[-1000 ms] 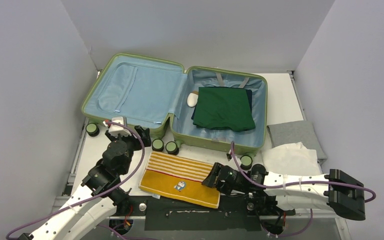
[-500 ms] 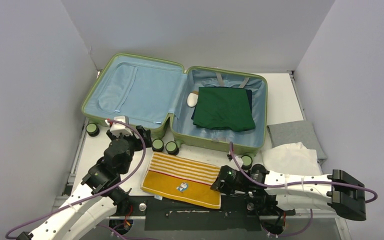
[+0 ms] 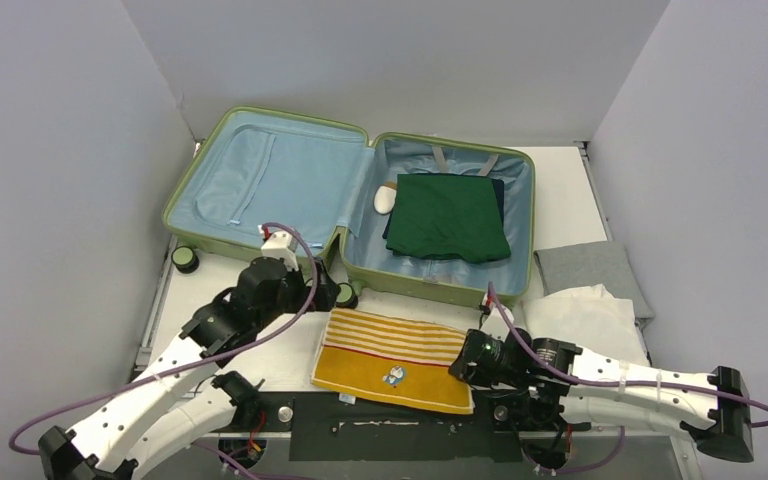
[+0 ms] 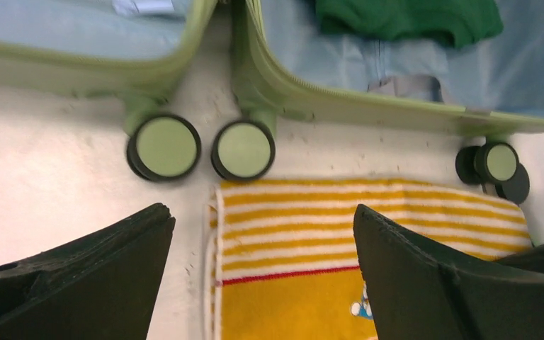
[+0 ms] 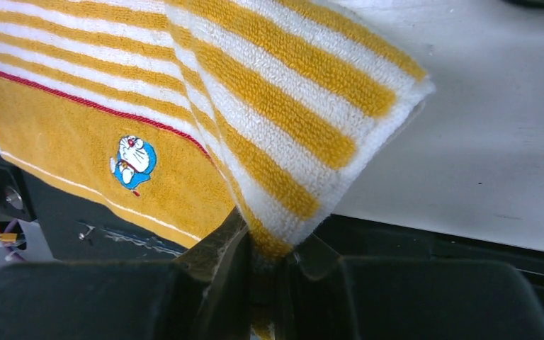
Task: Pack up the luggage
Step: Pick up the household item at the center of the board.
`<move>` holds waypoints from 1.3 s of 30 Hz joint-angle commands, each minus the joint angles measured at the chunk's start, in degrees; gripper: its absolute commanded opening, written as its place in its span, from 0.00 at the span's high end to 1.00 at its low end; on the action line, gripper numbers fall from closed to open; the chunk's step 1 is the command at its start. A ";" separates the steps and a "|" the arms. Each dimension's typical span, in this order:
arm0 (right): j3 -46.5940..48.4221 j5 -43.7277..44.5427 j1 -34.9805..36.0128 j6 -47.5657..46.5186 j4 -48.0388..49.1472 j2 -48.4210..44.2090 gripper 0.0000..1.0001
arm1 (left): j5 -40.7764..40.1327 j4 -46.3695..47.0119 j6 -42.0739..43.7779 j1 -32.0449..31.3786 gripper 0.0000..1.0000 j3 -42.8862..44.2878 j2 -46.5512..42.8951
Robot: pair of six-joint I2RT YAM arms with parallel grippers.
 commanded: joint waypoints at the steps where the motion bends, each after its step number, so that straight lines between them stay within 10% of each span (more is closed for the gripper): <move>1: 0.24 3.41 -0.58 -2.82 -0.21 0.63 1.00 | 5.77 -3.07 -7.50 -2.10 0.03 -1.31 3.69; 13: 0.04 4.54 -0.92 -6.01 3.54 1.39 1.00 | -10.83 -8.98 -28.31 -22.87 0.03 -5.32 14.54; 32: -4.07 1.41 -0.80 -4.80 9.45 -3.43 1.00 | -9.09 5.44 -35.89 -22.69 0.03 -17.81 20.92; 39: -3.56 1.36 -0.82 -4.45 8.30 -3.52 1.00 | -7.37 7.33 -35.12 -22.70 0.32 -20.73 18.40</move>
